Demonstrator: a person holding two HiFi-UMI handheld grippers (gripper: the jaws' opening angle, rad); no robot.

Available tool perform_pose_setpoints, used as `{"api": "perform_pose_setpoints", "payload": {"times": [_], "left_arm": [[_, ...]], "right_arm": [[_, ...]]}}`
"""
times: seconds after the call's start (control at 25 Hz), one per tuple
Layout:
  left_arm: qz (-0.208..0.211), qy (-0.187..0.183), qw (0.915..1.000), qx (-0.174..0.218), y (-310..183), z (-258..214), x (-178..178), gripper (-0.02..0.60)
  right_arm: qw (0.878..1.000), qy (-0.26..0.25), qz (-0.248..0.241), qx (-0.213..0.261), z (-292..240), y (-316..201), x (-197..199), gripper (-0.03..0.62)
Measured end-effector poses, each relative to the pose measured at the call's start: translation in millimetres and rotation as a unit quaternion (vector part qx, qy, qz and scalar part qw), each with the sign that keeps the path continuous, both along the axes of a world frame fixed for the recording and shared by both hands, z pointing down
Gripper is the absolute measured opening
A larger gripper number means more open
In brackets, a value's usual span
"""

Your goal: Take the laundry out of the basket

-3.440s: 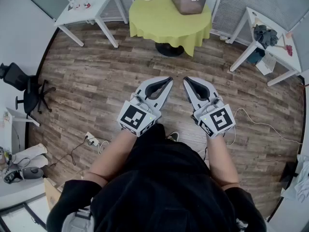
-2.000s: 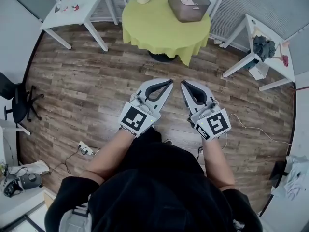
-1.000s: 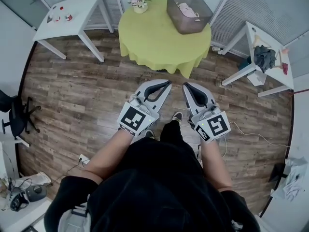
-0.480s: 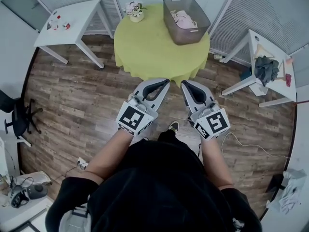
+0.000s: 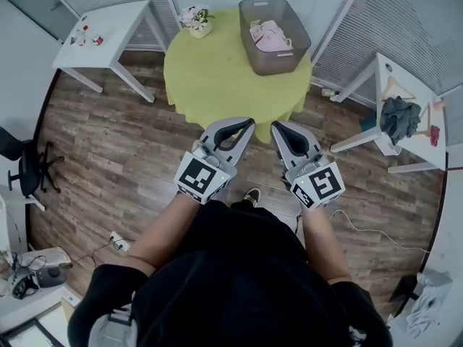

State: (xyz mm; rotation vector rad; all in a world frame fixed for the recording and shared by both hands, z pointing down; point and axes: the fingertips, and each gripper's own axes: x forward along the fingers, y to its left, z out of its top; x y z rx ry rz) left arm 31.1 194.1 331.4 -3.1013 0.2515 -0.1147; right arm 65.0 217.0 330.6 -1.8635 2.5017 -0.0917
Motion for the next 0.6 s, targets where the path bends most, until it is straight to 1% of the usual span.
{"api": "perform_pose_setpoints", "payload": {"times": [0.24, 0.4, 0.6], "left_arm": [[-0.009, -0.004, 0.9999, 0.000, -5.4, 2.3, 26.8, 0.011], [-0.016, -0.012, 0.9998, -0.002, -15.1, 6.7, 33.9, 0.011], [-0.021, -0.004, 0.9998, -0.001, -37.1, 6.1, 43.0, 0.011]], "right_arm": [[1.000, -0.003, -0.011, -0.003, 2.5, -7.8, 29.3, 0.023], [1.000, -0.003, -0.015, -0.005, 3.4, -17.5, 39.6, 0.023], [1.000, -0.004, -0.016, -0.007, 7.3, -37.5, 49.3, 0.023]]}}
